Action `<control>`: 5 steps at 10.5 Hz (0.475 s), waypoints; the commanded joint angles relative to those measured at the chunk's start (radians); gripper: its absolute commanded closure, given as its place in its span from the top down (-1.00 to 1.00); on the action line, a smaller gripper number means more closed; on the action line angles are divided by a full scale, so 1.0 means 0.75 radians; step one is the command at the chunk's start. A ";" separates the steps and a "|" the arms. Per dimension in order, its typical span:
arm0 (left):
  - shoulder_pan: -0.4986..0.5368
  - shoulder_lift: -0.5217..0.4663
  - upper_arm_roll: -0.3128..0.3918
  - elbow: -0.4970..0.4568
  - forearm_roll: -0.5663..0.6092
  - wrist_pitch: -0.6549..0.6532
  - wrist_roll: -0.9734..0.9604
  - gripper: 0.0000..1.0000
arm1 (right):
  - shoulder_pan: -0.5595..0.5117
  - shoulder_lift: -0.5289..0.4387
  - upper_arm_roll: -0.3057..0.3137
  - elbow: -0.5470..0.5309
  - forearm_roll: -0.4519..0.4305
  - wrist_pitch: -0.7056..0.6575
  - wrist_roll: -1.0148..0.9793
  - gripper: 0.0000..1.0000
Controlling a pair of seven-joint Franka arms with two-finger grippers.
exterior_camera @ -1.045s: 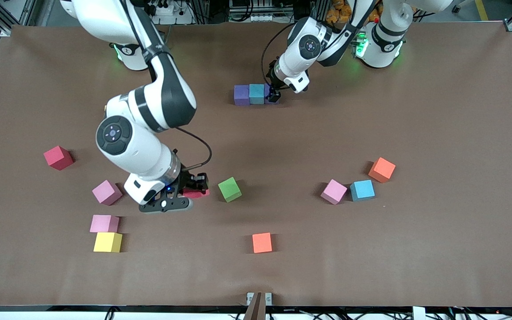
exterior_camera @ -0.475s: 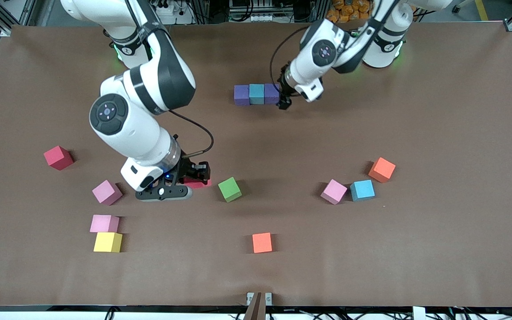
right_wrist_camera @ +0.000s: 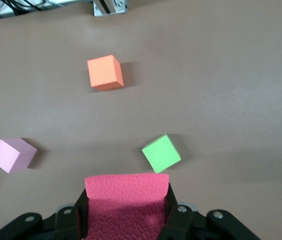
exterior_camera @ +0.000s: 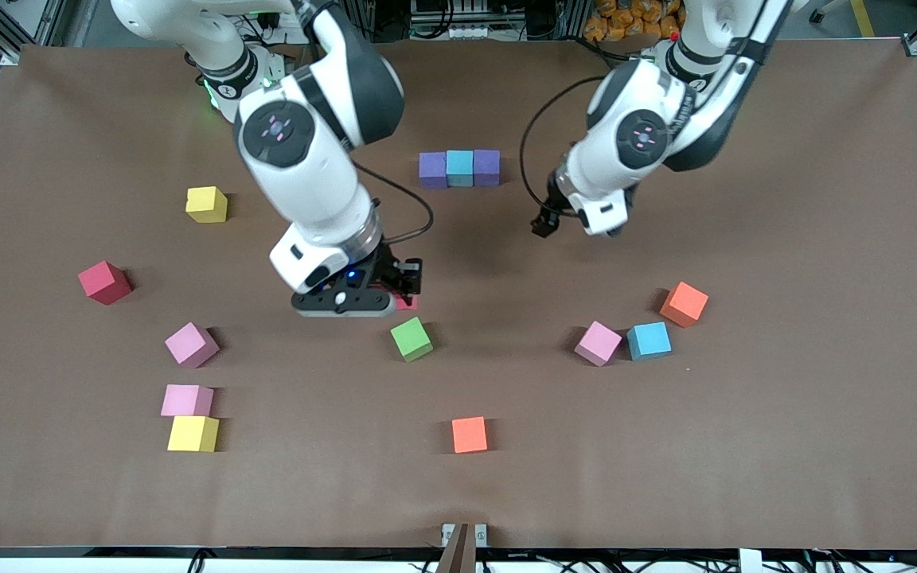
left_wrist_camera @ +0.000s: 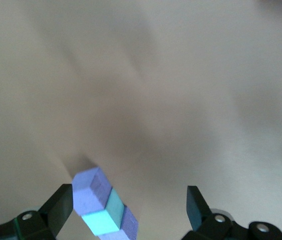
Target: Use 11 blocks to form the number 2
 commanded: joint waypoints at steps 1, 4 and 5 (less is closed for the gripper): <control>-0.015 0.067 0.141 0.140 0.057 -0.035 0.309 1.00 | 0.116 -0.104 -0.011 -0.207 -0.120 0.150 0.117 -0.49; -0.022 0.153 0.250 0.240 0.126 -0.035 0.731 1.00 | 0.332 -0.106 -0.091 -0.372 -0.204 0.315 0.266 -0.49; -0.020 0.198 0.254 0.289 0.132 -0.035 0.825 1.00 | 0.424 -0.104 -0.148 -0.462 -0.202 0.405 0.285 -0.49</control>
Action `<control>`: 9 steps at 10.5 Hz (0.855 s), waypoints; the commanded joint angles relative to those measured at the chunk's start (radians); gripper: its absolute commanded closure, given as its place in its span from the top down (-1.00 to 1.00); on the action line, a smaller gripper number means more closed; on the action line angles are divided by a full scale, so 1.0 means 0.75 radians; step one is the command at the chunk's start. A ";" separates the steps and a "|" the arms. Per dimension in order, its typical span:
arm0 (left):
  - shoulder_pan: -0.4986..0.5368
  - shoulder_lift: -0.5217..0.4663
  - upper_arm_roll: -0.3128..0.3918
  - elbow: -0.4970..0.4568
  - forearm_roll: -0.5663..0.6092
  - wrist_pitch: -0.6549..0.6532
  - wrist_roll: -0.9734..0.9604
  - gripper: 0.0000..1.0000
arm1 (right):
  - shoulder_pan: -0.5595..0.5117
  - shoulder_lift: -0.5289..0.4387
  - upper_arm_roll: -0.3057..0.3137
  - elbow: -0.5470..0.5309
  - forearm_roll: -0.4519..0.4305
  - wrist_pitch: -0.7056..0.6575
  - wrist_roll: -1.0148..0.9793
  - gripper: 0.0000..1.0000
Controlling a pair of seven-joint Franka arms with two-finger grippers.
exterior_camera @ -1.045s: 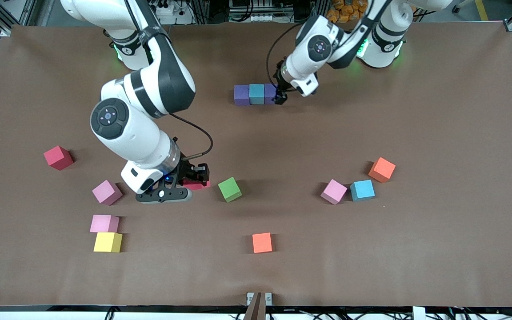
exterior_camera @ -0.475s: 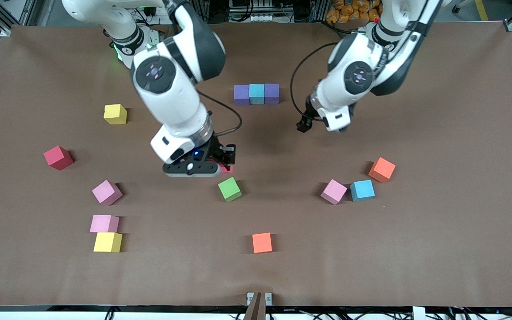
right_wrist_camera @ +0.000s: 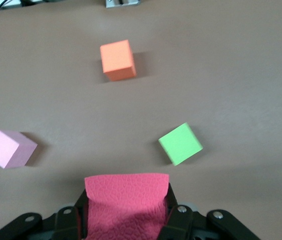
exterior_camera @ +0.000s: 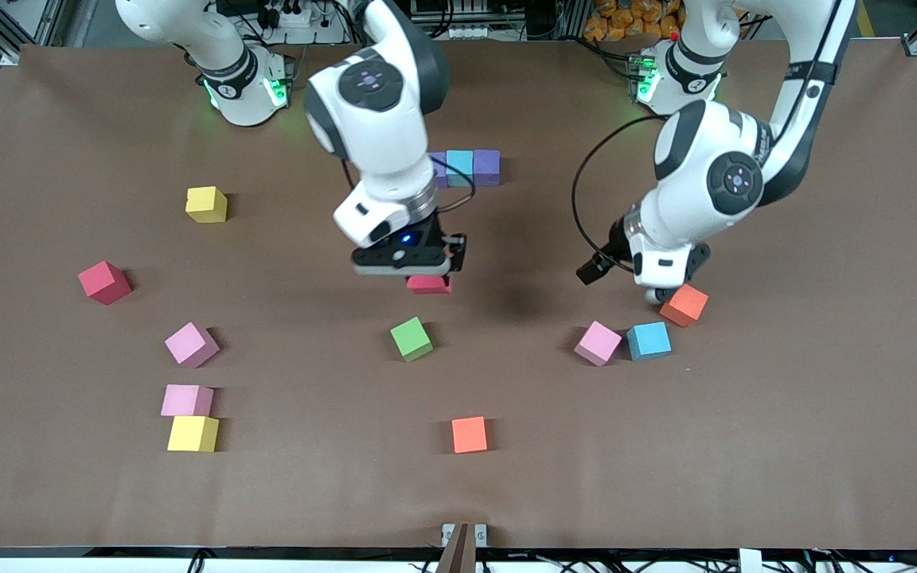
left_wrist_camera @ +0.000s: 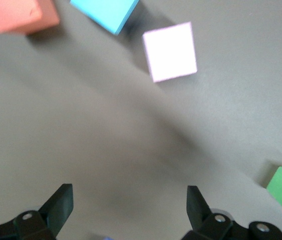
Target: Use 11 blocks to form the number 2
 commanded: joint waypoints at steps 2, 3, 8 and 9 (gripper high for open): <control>0.004 0.190 0.020 0.207 0.102 -0.033 0.312 1.00 | 0.221 -0.053 -0.091 -0.284 -0.039 0.211 0.121 -0.51; 0.002 0.233 0.020 0.234 0.214 -0.033 0.451 1.00 | 0.254 -0.049 -0.093 -0.319 -0.039 0.221 0.125 -0.52; -0.018 0.409 0.016 0.412 0.436 -0.031 0.744 1.00 | 0.402 0.075 -0.085 -0.405 -0.039 0.315 0.186 -0.53; -0.020 0.456 0.014 0.455 0.434 -0.031 0.795 1.00 | 0.434 0.108 -0.085 -0.405 -0.037 0.328 0.223 -0.54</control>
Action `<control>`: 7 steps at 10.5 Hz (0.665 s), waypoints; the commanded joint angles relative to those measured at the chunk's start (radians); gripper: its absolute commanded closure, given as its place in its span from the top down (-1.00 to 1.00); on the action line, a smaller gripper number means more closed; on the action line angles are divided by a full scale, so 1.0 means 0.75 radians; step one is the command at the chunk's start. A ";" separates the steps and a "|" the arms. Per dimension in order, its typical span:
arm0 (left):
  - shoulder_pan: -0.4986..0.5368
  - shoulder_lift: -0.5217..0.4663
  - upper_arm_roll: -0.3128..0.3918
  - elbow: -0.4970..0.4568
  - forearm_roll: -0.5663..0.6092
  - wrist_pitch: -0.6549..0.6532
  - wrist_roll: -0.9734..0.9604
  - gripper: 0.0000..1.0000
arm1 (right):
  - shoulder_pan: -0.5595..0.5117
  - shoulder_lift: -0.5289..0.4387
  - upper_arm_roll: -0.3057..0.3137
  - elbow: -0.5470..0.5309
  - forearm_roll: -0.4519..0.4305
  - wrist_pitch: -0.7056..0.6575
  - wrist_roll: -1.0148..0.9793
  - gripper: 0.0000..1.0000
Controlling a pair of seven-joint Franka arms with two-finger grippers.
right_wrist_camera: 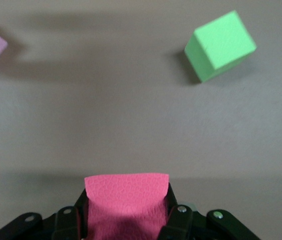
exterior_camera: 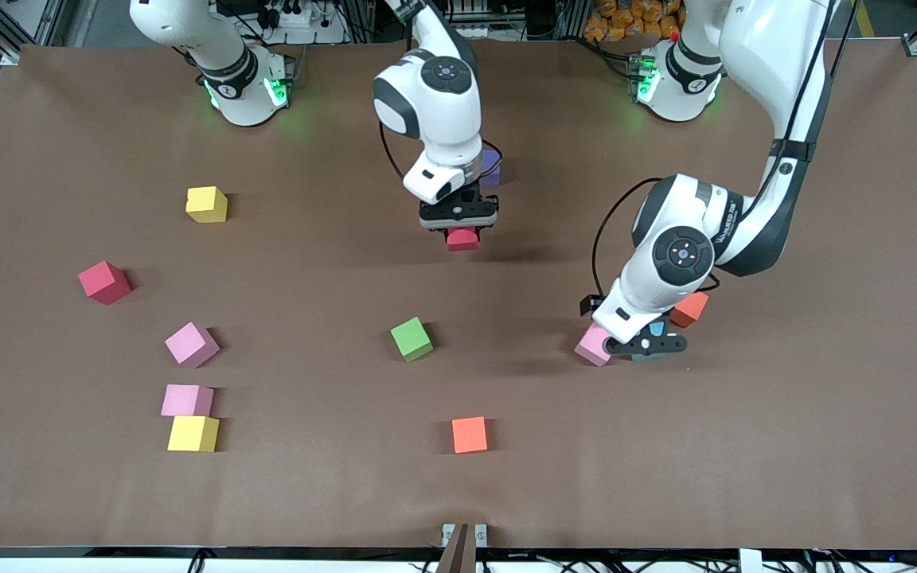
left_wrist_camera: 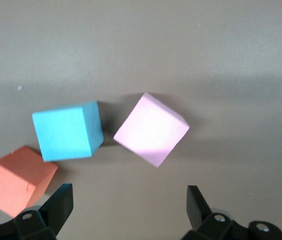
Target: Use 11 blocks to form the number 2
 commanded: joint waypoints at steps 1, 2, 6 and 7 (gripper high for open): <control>-0.010 0.131 -0.001 0.128 0.043 -0.013 0.138 1.00 | 0.081 0.076 -0.019 -0.014 -0.029 0.071 0.123 -0.54; -0.010 0.168 -0.005 0.144 0.049 0.012 0.208 1.00 | 0.112 0.109 -0.019 -0.012 -0.027 0.086 0.162 -0.55; -0.040 0.205 -0.005 0.149 0.176 0.030 0.354 1.00 | 0.188 0.169 -0.019 -0.014 -0.020 0.116 0.275 -0.56; -0.046 0.207 -0.007 0.149 0.184 0.038 0.374 1.00 | 0.208 0.169 -0.017 -0.026 -0.020 0.118 0.317 -0.56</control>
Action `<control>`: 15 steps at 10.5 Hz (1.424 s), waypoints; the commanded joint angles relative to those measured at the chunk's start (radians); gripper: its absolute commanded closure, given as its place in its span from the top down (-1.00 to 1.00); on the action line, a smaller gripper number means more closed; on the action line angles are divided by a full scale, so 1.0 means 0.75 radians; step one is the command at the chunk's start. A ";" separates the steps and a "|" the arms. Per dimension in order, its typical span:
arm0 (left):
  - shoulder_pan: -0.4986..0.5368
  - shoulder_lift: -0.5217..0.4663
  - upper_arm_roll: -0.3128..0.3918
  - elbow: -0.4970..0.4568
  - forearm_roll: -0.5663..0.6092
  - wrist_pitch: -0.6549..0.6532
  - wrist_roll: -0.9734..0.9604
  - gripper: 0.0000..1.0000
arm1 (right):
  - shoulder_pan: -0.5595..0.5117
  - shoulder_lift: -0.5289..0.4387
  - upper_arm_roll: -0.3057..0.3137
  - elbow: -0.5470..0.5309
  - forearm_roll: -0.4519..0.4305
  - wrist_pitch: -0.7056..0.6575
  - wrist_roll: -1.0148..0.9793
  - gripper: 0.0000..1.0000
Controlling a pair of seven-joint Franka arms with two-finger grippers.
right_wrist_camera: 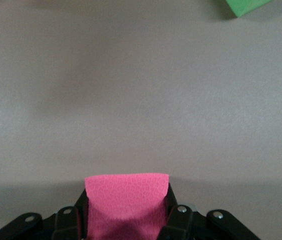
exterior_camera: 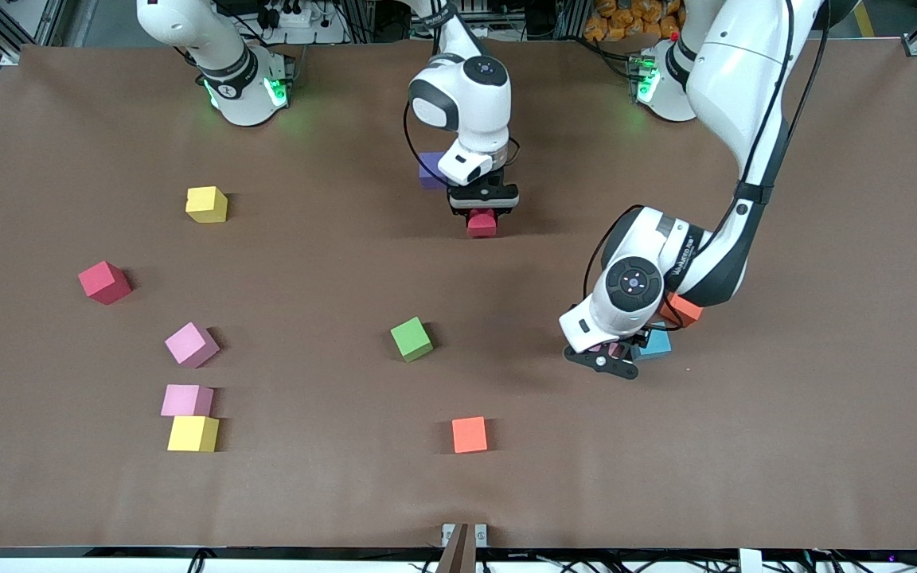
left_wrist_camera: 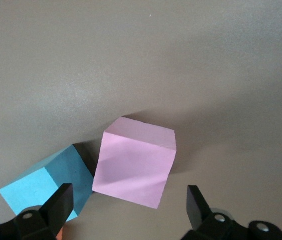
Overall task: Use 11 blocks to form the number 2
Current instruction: 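Grasp the pink cube with the left gripper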
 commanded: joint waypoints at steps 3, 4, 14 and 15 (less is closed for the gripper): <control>-0.010 0.012 0.002 0.029 0.059 0.012 0.192 1.00 | 0.111 -0.010 -0.021 -0.128 -0.018 0.090 0.159 -0.56; -0.010 0.014 0.000 0.026 0.067 0.014 0.260 1.00 | 0.131 -0.012 -0.021 -0.153 -0.018 0.117 0.184 -0.56; -0.010 0.053 -0.002 0.006 0.061 0.088 0.348 1.00 | 0.176 -0.010 -0.019 -0.153 -0.018 0.101 0.264 -0.58; -0.008 0.059 -0.002 0.006 0.061 0.094 0.348 1.00 | 0.184 -0.008 -0.021 -0.153 -0.018 0.101 0.278 -0.58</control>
